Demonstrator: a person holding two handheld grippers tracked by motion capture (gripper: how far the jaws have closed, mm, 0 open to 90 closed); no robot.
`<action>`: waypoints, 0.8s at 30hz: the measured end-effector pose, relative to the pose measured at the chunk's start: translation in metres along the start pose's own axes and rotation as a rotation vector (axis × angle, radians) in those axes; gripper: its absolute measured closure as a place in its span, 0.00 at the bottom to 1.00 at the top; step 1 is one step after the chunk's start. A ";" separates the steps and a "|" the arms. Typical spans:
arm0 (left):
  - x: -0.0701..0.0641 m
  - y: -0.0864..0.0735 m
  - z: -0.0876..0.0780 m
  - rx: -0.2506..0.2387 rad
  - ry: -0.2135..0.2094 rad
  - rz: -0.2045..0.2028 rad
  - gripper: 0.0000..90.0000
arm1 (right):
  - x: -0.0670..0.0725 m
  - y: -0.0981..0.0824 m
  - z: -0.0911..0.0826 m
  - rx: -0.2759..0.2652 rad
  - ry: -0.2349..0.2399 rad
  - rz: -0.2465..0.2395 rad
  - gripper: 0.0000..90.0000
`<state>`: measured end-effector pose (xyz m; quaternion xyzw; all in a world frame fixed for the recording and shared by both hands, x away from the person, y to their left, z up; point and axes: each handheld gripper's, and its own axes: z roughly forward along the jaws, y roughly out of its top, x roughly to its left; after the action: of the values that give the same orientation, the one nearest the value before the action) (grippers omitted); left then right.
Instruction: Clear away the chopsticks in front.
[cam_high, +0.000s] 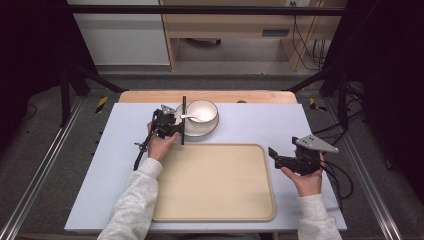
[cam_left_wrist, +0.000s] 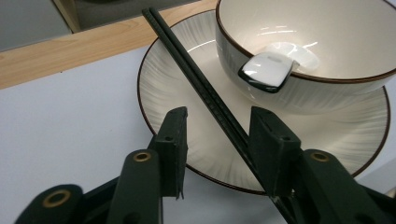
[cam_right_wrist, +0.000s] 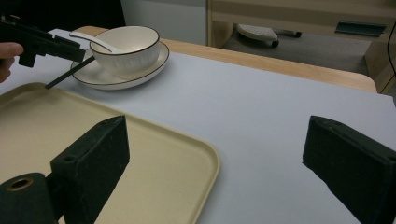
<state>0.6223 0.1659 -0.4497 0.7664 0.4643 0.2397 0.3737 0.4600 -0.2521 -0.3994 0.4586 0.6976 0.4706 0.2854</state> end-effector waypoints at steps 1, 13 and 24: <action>0.000 0.000 0.000 0.000 0.000 0.000 0.67 | 0.000 0.000 0.000 0.000 0.000 0.000 0.08; -0.001 -0.002 0.005 0.010 0.020 0.014 0.82 | 0.001 -0.001 0.002 0.008 0.001 -0.007 0.09; 0.000 -0.003 0.005 0.018 0.032 0.018 0.93 | 0.001 -0.001 0.002 0.010 0.001 -0.009 0.09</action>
<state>0.6242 0.1649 -0.4553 0.7700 0.4655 0.2509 0.3570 0.4607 -0.2506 -0.4009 0.4567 0.7023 0.4658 0.2850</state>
